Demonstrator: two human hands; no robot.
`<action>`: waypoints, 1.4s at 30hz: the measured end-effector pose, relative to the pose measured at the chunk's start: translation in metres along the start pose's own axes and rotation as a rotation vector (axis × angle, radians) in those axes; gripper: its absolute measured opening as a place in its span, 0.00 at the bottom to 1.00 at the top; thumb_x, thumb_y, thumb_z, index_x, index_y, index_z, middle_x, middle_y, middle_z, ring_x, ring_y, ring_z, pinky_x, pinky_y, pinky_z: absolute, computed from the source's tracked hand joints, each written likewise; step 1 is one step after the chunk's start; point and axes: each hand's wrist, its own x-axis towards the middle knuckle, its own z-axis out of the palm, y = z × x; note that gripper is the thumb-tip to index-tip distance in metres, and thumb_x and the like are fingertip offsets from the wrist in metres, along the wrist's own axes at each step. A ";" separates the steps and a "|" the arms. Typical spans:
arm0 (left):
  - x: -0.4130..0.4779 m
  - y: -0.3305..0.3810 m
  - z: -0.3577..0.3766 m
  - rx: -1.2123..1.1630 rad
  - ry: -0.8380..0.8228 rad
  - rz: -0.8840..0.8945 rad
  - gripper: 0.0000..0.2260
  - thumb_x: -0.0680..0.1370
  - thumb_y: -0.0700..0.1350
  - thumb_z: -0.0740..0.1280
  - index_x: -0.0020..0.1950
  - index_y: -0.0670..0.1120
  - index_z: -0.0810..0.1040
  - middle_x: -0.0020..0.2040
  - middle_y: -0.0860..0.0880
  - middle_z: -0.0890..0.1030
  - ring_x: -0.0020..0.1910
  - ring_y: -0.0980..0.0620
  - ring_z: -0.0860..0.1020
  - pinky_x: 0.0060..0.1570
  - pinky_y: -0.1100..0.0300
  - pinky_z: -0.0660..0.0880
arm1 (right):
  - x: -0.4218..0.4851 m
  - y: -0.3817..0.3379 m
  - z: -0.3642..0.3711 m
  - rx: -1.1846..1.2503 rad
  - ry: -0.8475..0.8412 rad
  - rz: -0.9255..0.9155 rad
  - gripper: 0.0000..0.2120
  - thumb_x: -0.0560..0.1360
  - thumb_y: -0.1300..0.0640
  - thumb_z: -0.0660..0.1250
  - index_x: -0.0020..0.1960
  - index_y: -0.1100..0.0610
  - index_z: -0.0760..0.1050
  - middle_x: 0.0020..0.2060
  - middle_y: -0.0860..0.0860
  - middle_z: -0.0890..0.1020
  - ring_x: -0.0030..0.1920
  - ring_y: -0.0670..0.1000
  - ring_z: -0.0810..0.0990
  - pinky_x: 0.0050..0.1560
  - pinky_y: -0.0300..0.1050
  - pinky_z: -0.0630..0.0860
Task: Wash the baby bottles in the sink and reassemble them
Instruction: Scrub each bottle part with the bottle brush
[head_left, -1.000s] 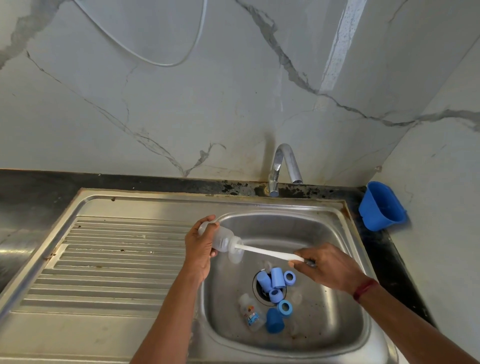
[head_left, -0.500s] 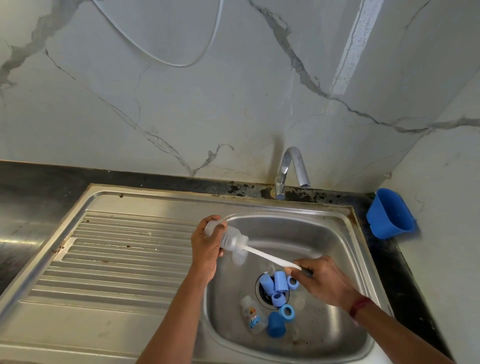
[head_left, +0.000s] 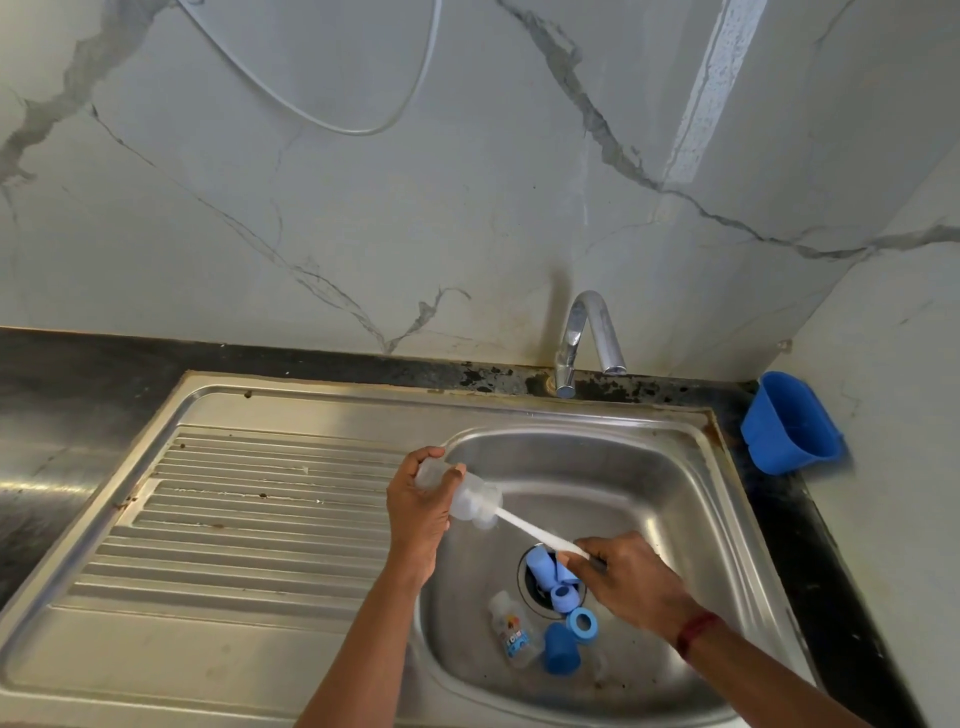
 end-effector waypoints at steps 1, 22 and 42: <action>0.001 -0.001 -0.001 0.016 -0.009 0.005 0.11 0.72 0.35 0.75 0.52 0.45 0.80 0.43 0.53 0.80 0.34 0.59 0.81 0.27 0.60 0.78 | 0.000 0.000 -0.003 -0.039 -0.031 -0.011 0.19 0.79 0.43 0.63 0.34 0.53 0.74 0.24 0.47 0.70 0.25 0.47 0.65 0.28 0.42 0.65; 0.006 0.002 0.000 -0.034 -0.006 -0.070 0.08 0.74 0.38 0.73 0.50 0.47 0.79 0.43 0.49 0.79 0.36 0.52 0.78 0.23 0.61 0.71 | -0.001 0.002 0.000 0.031 0.123 -0.017 0.22 0.78 0.44 0.65 0.30 0.53 0.68 0.21 0.46 0.67 0.23 0.47 0.63 0.26 0.41 0.63; 0.009 0.034 -0.008 -0.012 -0.063 -0.024 0.09 0.74 0.35 0.70 0.50 0.47 0.81 0.40 0.48 0.78 0.33 0.51 0.74 0.23 0.63 0.67 | -0.021 -0.018 -0.024 0.269 0.102 -0.091 0.22 0.78 0.49 0.68 0.26 0.47 0.70 0.22 0.43 0.65 0.25 0.44 0.62 0.29 0.36 0.61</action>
